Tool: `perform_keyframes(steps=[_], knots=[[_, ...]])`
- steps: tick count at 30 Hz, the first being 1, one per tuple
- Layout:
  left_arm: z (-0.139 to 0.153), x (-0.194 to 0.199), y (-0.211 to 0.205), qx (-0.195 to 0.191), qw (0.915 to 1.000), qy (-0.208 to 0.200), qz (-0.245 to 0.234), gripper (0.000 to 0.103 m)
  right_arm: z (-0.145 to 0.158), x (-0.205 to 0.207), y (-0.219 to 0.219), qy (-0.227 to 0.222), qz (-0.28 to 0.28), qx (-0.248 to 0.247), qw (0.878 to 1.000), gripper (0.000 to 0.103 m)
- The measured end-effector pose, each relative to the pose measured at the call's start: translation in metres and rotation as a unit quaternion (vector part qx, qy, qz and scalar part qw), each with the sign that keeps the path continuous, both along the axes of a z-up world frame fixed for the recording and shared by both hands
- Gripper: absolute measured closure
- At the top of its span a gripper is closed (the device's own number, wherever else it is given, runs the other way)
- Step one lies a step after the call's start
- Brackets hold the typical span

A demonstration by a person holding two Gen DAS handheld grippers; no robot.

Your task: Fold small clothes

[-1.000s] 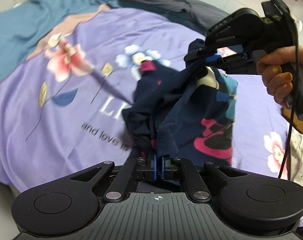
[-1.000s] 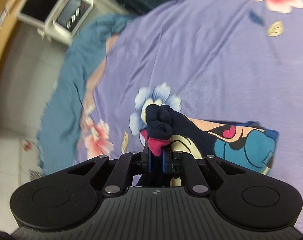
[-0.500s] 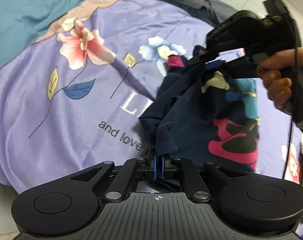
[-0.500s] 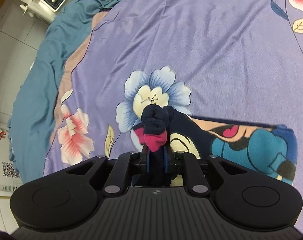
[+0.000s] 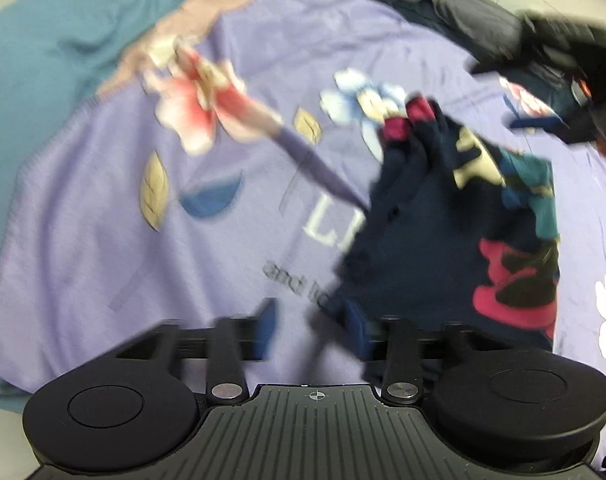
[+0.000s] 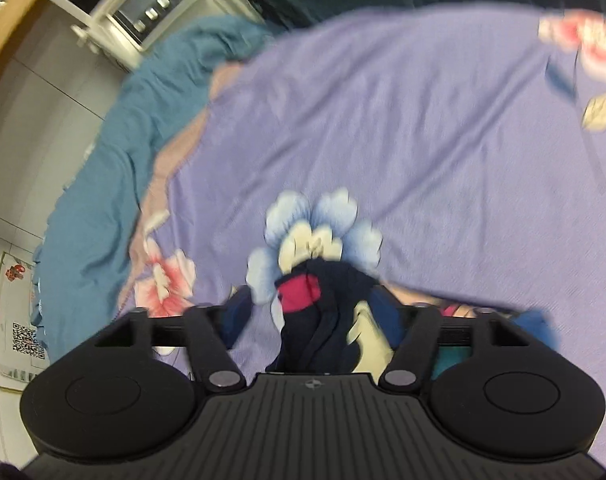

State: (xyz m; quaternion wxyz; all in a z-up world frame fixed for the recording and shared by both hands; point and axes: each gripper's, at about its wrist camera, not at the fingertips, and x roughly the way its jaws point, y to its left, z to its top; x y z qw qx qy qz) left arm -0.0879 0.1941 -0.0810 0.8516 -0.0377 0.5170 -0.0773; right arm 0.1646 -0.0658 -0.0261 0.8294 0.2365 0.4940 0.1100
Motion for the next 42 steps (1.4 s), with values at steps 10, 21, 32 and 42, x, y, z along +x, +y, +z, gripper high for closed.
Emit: perform_keyframes(steps=[10,21,32,42], knots=[[0.009,0.049,-0.059,-0.019,0.993,-0.07,-0.094,0.0,-0.017,-0.061,-0.075,0.047,-0.045,-0.102,0.993,0.016],[-0.041,0.142,-0.105,0.041,0.9939,-0.033,-0.097,0.0,-0.046,-0.074,-0.093,0.05,-0.124,-0.036,0.99,0.017],[0.02,0.093,-0.098,0.092,0.984,-0.013,-0.152,0.0,-0.019,-0.081,-0.083,0.089,-0.062,-0.103,0.989,0.008],[0.039,0.022,-0.097,0.146,0.9751,0.075,-0.149,0.0,0.027,-0.118,-0.034,0.064,0.083,-0.161,0.981,0.002]])
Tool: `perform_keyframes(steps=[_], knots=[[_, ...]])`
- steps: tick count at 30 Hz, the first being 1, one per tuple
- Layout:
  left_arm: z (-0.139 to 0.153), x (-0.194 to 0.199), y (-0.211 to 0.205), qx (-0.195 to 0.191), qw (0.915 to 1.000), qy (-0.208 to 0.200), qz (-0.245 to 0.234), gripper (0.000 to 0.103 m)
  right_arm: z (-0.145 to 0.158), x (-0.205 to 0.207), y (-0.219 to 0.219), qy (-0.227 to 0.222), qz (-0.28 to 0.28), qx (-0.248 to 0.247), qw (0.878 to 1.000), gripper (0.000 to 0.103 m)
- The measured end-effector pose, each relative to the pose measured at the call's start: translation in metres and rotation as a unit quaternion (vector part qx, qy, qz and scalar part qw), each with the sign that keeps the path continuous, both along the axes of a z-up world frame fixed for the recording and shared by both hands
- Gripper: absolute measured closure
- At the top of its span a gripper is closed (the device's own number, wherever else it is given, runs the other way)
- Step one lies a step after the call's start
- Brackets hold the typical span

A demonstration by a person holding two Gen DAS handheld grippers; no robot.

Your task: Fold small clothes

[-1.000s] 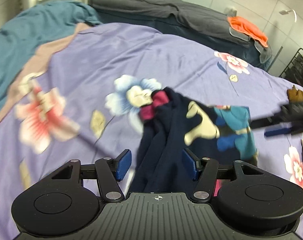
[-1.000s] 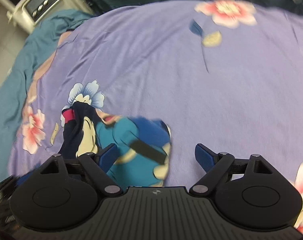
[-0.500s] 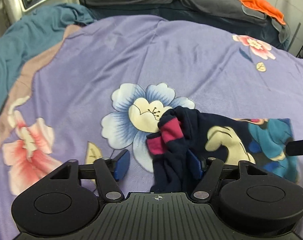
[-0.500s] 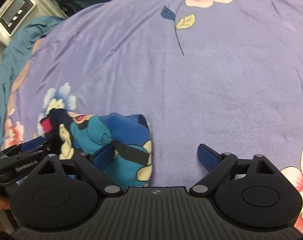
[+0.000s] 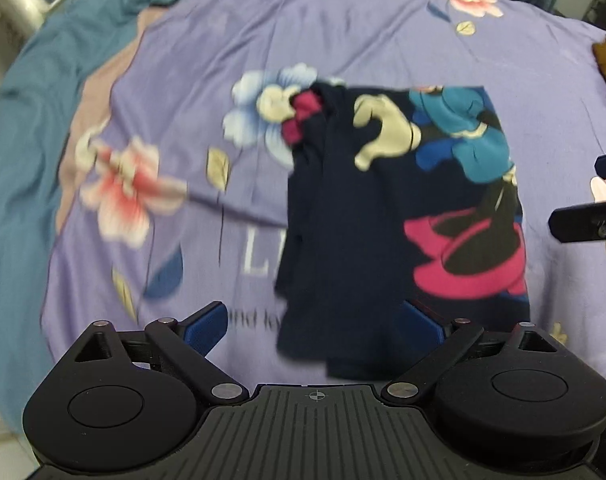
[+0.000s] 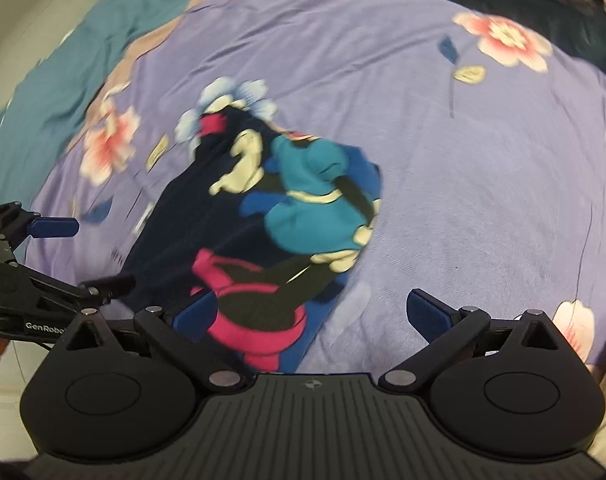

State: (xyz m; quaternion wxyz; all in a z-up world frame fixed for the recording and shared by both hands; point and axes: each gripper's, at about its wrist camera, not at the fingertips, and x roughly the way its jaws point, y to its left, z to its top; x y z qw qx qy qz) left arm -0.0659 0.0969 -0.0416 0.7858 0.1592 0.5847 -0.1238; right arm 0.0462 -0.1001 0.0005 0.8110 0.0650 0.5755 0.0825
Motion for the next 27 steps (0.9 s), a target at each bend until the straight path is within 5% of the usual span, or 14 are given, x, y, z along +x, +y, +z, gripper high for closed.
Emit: perform_keyframes(steps=[8,27], knots=[[-0.001,-0.025,-0.004,0.025,0.9996,-0.004,0.016,0.0,0.003,-0.013,0.025,-0.009,0.048,-0.025,0.999,0.002],[0.002,-0.04,-0.006,0.016,0.9994,-0.019,0.024,0.0,-0.002,-0.024,0.03,-0.001,0.049,-0.031,0.998,0.002]])
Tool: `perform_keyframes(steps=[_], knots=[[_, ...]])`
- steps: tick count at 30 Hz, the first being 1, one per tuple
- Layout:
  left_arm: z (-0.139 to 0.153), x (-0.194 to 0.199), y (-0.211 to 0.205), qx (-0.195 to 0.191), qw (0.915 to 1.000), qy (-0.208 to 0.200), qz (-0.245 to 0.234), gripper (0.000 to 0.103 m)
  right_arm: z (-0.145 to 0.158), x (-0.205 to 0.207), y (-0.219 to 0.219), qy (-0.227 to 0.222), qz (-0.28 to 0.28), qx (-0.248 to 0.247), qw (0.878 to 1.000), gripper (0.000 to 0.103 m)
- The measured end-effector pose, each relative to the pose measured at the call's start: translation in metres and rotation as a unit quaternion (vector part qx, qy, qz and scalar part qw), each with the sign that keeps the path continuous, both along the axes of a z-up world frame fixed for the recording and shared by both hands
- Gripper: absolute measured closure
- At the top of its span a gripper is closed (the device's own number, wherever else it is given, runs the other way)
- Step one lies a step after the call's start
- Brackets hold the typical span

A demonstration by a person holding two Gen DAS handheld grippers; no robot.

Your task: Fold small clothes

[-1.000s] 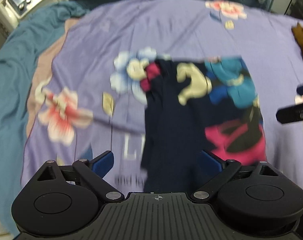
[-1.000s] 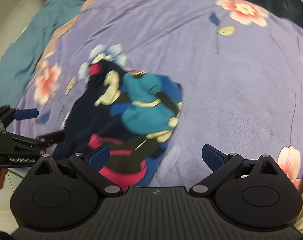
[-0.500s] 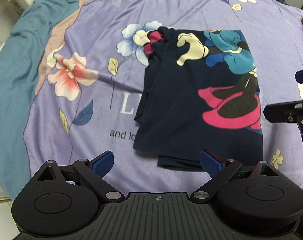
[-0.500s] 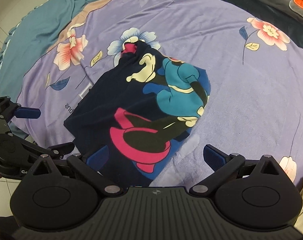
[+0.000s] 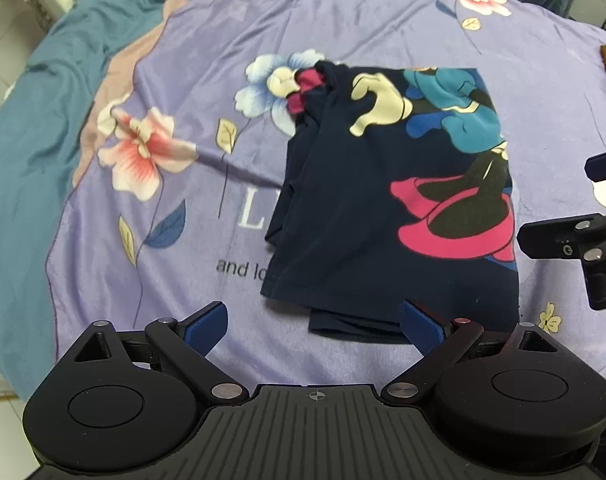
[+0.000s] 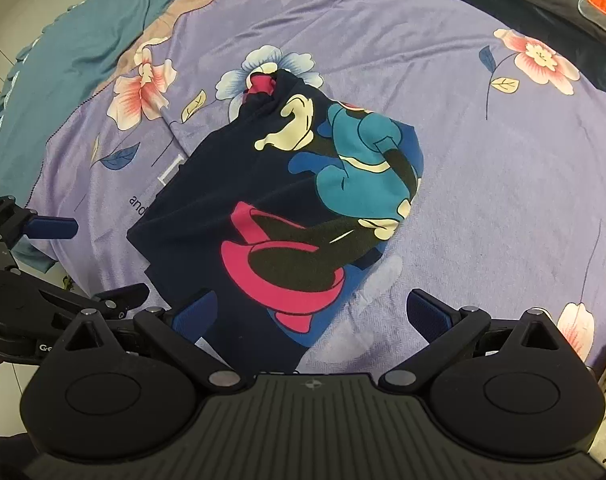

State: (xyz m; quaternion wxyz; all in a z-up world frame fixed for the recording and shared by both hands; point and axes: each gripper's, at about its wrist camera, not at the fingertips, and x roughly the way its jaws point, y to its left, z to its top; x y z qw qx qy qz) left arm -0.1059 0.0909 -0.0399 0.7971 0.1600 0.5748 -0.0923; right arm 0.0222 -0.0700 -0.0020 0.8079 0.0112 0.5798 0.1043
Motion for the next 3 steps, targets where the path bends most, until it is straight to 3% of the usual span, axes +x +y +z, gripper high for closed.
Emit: perform_keyframes(steps=[3], knots=[[-0.0022,0.0017,-0.0008,0.011,0.9999,0.01,-0.002,0.0,-0.0003,-0.0003,-0.0016,0.0,-0.005,0.0,1.0,0.002]])
